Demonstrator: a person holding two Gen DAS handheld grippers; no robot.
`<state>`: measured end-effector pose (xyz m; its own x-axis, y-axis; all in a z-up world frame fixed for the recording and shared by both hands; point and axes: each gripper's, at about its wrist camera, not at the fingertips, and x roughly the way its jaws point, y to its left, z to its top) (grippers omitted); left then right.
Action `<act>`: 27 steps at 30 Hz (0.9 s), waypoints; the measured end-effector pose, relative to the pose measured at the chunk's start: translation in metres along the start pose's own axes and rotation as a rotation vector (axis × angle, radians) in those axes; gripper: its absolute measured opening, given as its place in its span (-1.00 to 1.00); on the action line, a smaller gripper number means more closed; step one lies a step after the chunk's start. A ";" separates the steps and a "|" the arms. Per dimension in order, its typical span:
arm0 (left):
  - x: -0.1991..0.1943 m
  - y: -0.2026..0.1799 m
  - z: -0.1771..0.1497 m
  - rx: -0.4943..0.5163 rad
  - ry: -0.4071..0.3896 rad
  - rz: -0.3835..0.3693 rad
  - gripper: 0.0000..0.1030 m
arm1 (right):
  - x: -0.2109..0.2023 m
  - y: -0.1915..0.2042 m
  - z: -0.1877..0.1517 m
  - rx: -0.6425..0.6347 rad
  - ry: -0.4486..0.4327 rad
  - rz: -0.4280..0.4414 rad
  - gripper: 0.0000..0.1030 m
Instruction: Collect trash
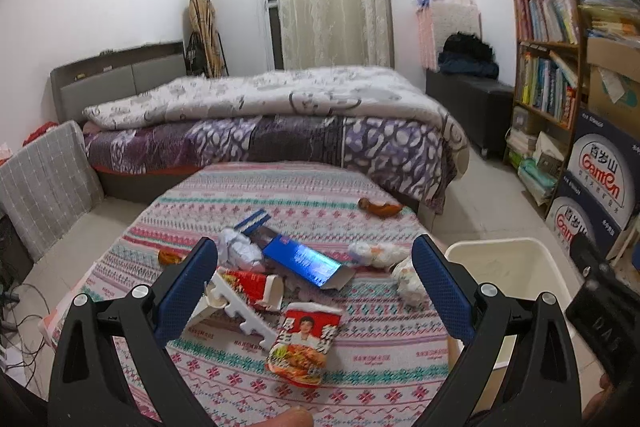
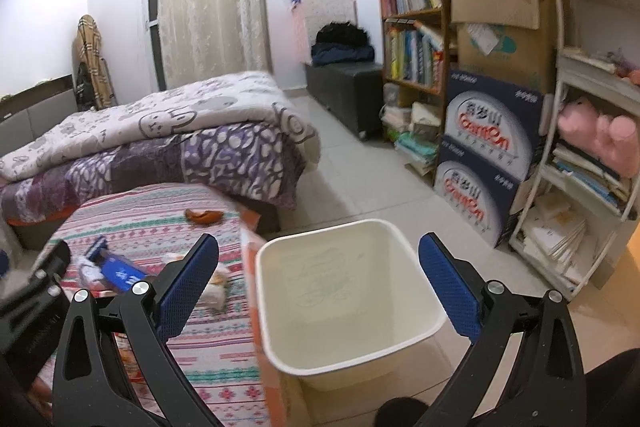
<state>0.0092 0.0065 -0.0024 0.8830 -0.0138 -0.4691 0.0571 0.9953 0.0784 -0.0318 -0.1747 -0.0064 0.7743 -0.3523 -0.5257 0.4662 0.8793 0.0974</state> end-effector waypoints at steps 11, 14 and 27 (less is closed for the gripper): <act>0.074 0.071 0.013 -0.020 0.323 0.100 0.84 | 0.026 0.044 0.030 -0.065 0.229 0.179 0.86; 0.101 0.105 0.018 -0.067 0.390 0.117 0.84 | 0.045 0.055 0.037 -0.077 0.296 0.211 0.86; 0.238 0.272 -0.024 -0.451 0.809 0.141 0.81 | 0.147 0.089 0.052 -0.054 0.518 0.302 0.86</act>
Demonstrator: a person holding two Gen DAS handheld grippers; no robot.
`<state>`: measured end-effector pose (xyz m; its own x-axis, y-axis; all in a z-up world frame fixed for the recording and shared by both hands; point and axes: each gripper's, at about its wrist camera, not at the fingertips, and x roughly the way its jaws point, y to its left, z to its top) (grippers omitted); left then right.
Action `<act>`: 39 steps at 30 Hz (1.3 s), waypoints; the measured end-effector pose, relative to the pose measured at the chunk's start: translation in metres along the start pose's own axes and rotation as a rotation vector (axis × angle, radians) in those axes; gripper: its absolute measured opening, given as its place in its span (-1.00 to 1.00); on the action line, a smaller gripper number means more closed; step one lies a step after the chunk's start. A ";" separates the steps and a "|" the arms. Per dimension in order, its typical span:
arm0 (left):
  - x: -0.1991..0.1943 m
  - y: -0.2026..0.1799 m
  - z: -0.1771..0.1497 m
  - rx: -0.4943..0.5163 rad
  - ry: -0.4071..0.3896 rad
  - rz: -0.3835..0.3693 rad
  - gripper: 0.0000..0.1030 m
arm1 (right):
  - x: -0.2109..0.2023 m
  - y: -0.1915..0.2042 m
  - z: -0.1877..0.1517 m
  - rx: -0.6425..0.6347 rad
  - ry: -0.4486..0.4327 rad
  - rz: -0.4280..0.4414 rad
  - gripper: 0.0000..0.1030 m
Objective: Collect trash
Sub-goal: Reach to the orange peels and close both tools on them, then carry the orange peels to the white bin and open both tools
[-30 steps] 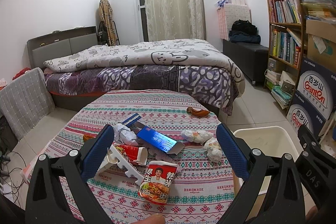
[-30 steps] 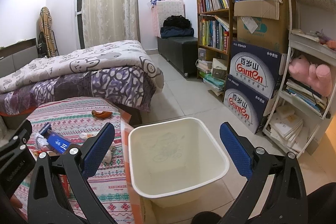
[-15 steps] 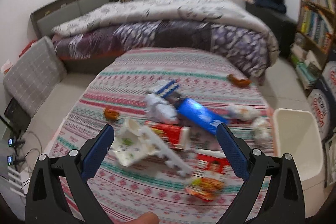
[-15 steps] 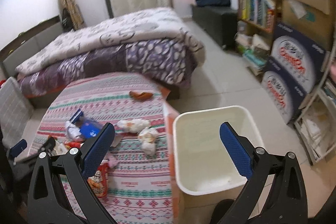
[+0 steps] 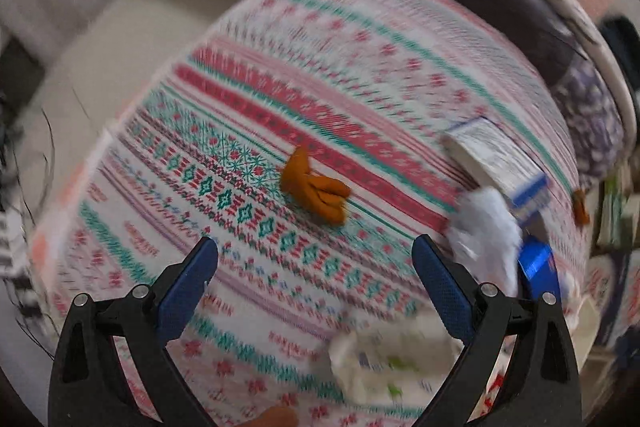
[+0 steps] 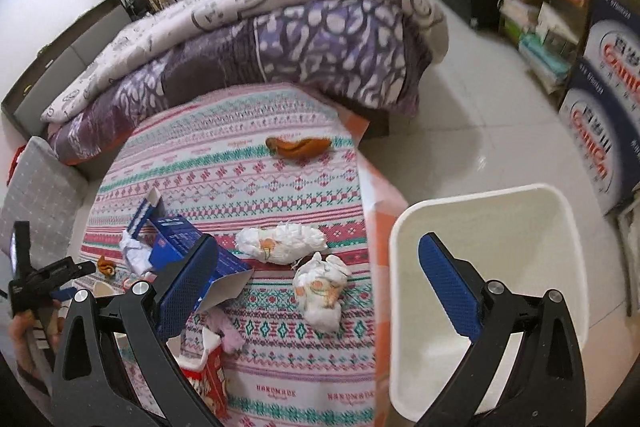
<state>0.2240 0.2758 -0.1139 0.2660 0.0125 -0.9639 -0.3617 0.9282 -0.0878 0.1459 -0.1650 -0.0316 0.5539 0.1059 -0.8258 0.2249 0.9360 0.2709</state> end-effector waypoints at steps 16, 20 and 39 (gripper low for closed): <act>0.028 -0.017 0.014 -0.041 0.060 0.058 -0.26 | 0.096 0.032 0.067 -0.232 0.063 -0.024 0.86; 0.011 -0.024 0.017 -0.045 0.036 0.044 -0.33 | 0.113 0.043 0.077 -0.350 0.052 -0.022 0.86; -0.048 -0.027 0.020 -0.020 -0.057 0.000 -0.33 | 0.168 0.054 0.088 -0.424 0.153 0.097 -0.46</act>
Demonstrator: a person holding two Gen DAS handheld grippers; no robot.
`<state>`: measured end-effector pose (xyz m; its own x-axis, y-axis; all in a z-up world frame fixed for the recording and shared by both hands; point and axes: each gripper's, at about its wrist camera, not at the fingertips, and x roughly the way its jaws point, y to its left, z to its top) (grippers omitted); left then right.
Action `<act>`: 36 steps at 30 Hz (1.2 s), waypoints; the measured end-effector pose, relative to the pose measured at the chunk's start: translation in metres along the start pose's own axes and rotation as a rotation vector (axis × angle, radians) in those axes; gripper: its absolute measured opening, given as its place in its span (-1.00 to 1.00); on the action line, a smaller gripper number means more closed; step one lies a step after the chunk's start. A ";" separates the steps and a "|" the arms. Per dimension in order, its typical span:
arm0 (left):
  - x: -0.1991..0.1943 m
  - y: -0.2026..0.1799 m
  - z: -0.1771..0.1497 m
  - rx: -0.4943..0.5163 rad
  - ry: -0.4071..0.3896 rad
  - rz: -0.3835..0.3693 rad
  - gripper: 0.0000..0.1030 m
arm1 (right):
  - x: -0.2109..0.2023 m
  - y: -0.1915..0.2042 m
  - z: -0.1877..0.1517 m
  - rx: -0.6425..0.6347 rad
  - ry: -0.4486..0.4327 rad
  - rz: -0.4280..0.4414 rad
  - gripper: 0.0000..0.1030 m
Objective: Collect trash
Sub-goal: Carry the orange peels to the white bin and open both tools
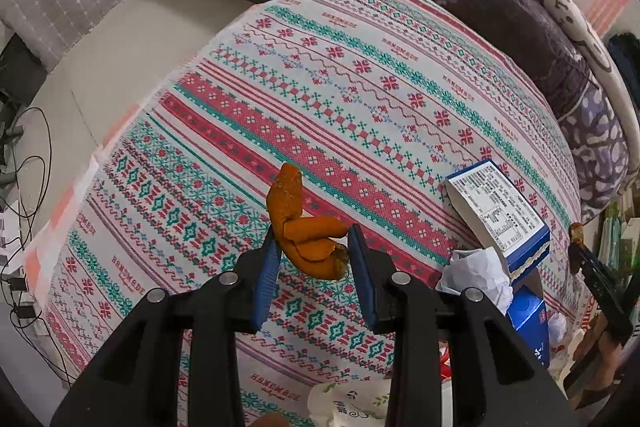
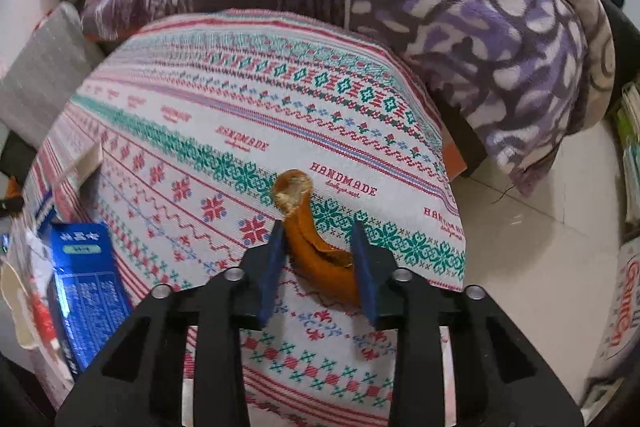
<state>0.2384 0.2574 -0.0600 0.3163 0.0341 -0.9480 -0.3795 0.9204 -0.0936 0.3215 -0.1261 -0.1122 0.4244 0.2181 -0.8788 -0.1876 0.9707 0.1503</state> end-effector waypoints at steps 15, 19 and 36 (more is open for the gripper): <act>-0.044 -0.017 -0.022 0.066 -0.190 -0.045 -0.33 | -0.092 0.015 -0.008 0.178 -0.248 0.011 -0.59; -0.058 -0.031 -0.025 0.086 -0.244 -0.060 -0.33 | -0.115 0.026 -0.020 0.203 -0.302 -0.004 -0.59; -0.091 -0.108 -0.083 0.227 -0.310 -0.205 -0.33 | -0.197 0.006 -0.114 0.402 -0.338 -0.148 -0.59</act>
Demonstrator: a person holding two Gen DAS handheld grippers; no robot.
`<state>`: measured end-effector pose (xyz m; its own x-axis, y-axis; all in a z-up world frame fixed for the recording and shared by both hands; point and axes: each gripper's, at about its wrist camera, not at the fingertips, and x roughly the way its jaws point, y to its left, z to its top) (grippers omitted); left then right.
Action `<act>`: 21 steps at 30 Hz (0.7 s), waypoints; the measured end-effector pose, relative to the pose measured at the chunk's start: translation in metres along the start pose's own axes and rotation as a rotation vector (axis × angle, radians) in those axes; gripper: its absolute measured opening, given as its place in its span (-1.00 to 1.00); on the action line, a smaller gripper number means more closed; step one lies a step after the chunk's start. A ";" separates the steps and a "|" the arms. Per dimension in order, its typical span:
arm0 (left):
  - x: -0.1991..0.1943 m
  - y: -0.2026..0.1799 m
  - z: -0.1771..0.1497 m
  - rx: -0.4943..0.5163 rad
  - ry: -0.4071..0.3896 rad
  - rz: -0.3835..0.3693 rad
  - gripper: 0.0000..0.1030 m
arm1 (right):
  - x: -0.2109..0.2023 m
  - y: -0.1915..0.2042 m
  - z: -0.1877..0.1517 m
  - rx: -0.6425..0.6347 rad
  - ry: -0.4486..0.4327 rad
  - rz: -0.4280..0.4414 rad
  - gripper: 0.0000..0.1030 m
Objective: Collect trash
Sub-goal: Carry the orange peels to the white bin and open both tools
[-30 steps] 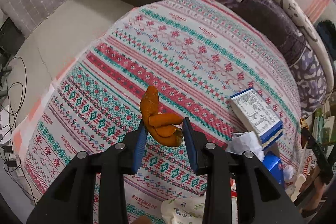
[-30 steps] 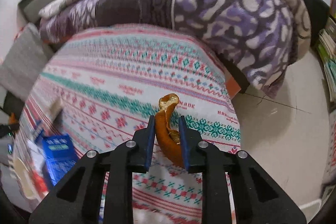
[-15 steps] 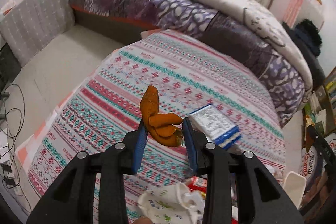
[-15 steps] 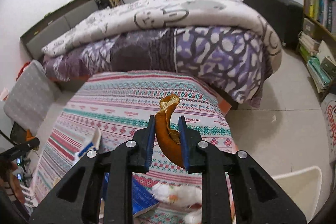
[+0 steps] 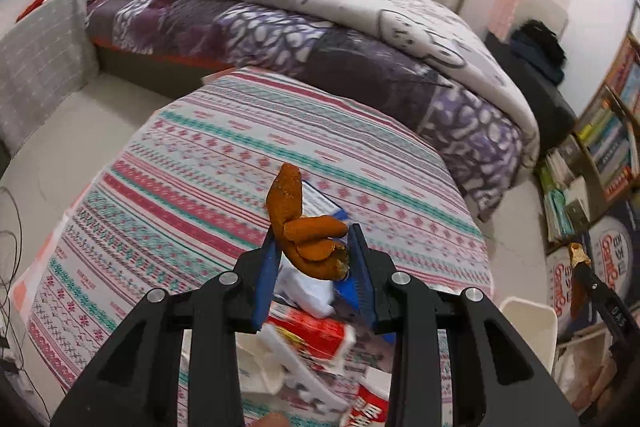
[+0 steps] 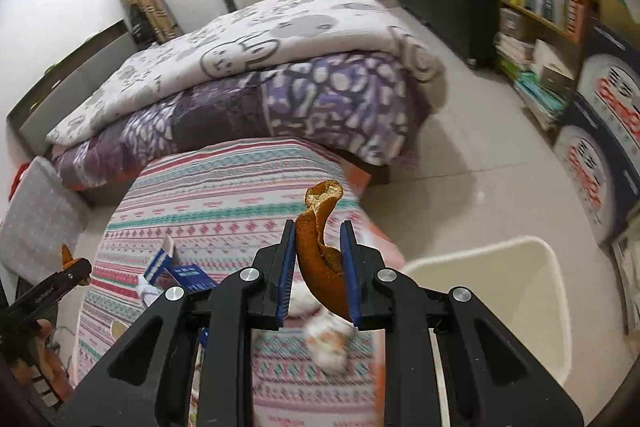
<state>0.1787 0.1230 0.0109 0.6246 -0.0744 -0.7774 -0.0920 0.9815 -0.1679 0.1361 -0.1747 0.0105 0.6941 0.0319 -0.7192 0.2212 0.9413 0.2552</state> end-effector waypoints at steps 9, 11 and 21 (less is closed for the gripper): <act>-0.013 -0.058 -0.030 0.145 -0.010 -0.063 -0.33 | -0.008 -0.081 -0.024 0.206 0.087 -0.061 -0.58; -0.014 -0.073 -0.037 0.182 -0.004 -0.076 -0.33 | -0.005 -0.097 -0.028 0.242 0.121 -0.072 -0.58; -0.007 -0.160 -0.082 0.346 0.045 -0.178 -0.33 | -0.033 -0.153 -0.032 0.342 0.053 -0.179 0.17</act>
<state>0.1255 -0.0476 -0.0060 0.5717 -0.2489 -0.7818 0.2864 0.9535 -0.0942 0.0572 -0.3090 -0.0258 0.5893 -0.0973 -0.8020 0.5577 0.7673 0.3167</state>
